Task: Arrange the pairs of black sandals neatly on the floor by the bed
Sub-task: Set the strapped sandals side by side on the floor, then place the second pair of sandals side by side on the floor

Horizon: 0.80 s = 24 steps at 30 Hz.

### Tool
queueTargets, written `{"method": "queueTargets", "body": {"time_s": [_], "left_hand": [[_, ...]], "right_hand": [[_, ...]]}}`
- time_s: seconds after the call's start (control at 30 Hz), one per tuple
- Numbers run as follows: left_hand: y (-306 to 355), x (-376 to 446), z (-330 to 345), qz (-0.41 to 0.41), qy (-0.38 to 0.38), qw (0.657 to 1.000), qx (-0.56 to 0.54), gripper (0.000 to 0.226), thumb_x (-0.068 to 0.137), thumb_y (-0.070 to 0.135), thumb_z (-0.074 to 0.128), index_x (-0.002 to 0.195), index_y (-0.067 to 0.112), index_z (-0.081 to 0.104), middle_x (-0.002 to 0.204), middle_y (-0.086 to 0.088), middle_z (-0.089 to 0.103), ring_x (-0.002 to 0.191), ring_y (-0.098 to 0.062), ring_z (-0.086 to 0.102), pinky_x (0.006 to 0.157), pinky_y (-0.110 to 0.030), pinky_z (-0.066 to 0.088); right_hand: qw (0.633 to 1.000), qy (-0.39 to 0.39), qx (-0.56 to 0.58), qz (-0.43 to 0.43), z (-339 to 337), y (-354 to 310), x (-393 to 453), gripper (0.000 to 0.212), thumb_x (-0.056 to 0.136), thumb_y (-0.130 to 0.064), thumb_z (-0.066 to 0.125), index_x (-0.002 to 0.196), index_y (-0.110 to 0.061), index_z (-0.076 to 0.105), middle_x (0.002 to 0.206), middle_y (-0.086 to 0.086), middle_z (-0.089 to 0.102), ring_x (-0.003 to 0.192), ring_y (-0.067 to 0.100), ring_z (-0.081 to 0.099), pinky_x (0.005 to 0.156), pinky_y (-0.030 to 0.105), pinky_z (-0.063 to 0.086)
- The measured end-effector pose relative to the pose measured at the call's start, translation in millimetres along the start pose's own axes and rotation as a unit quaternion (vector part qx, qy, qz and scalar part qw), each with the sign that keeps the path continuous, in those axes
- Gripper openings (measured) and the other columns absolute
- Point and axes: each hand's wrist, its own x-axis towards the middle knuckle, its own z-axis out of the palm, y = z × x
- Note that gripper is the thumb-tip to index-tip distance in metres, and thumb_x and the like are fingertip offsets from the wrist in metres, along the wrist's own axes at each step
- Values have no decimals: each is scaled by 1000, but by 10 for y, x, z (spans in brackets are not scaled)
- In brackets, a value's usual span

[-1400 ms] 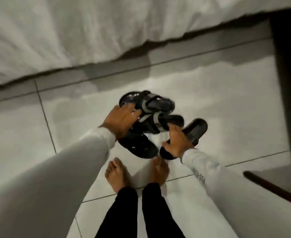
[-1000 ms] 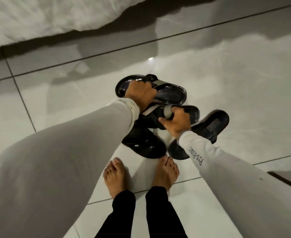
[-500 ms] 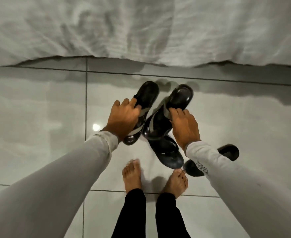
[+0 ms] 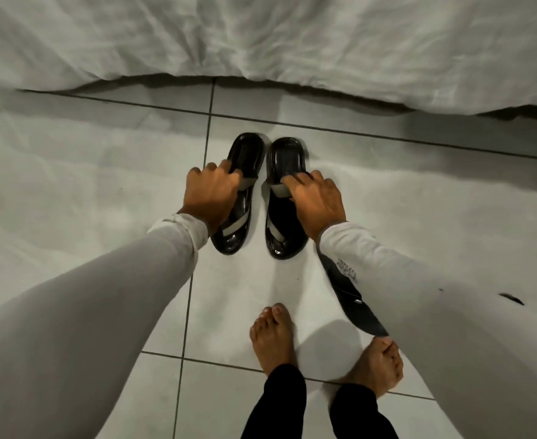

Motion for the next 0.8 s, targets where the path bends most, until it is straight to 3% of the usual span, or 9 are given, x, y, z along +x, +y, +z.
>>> {"method": "queueTargets", "body": {"time_s": [0.1,0.2,0.3,0.4,0.5,0.6,0.67,0.73,0.8], "left_hand": [[-45,109,22,-12,-10,1000,-5,30,99,28,55,121,10,60,118,-15,63,102,-36,65,88,-46,54],[-27,102,50,-6,-7,1000,-4,33,98,25,56,128,11,56,122,-15,61,104,-37,64,88,-47,53],[158,-77,73,4,4,1000,-12,41,99,24,52,138,10,47,128,-18,57,108,-39,62,86,-48,53],[527,-454,117,15,-4,999,-30,40,98,19,51,136,8,50,128,-18,59,109,-39,62,82,-49,53],[1049,-847,207,37,-106,991,-73,44,92,25,62,133,11,52,134,-15,55,116,-38,59,87,-49,53],[1667,-1009,268,30,-226,962,-149,43,92,32,63,130,14,52,134,-11,50,120,-35,56,93,-48,50],[2095,-996,296,35,-251,950,-184,43,92,30,63,130,15,52,134,-10,50,119,-35,56,95,-49,51],[2483,-925,338,37,-241,946,-214,41,91,28,64,129,16,53,136,-9,50,117,-36,59,95,-49,51],[2819,-820,410,25,-238,941,-239,45,90,25,65,132,15,51,141,-10,48,117,-38,61,96,-50,52]], "right_hand": [[1000,8,7,5,43,-10,101,43,90,-10,61,132,-19,53,130,9,64,118,33,55,93,44,47],[999,-7,37,16,17,-49,48,53,91,-11,63,140,-16,44,134,13,59,117,36,56,93,47,50],[996,-19,71,50,-54,15,-279,61,89,-9,64,145,-15,39,137,13,56,115,39,56,88,48,52],[983,-69,119,125,11,223,-886,57,92,-13,60,145,-18,40,138,10,54,119,37,54,92,45,49],[935,-110,200,272,139,555,-1657,51,92,-18,61,140,-16,44,135,14,52,120,38,54,96,47,50],[850,-114,275,434,308,981,-2393,49,88,-14,66,132,-7,47,132,21,49,119,42,55,99,49,49],[802,-126,294,504,439,1318,-2734,53,88,-13,67,134,-2,43,137,26,45,123,44,52,104,48,45],[774,-165,256,554,559,1645,-2981,63,93,-21,65,143,1,35,148,28,37,133,43,43,114,42,33],[767,-132,206,593,686,1982,-3162,76,94,-33,62,150,2,26,158,29,21,146,41,22,121,38,9]]}}
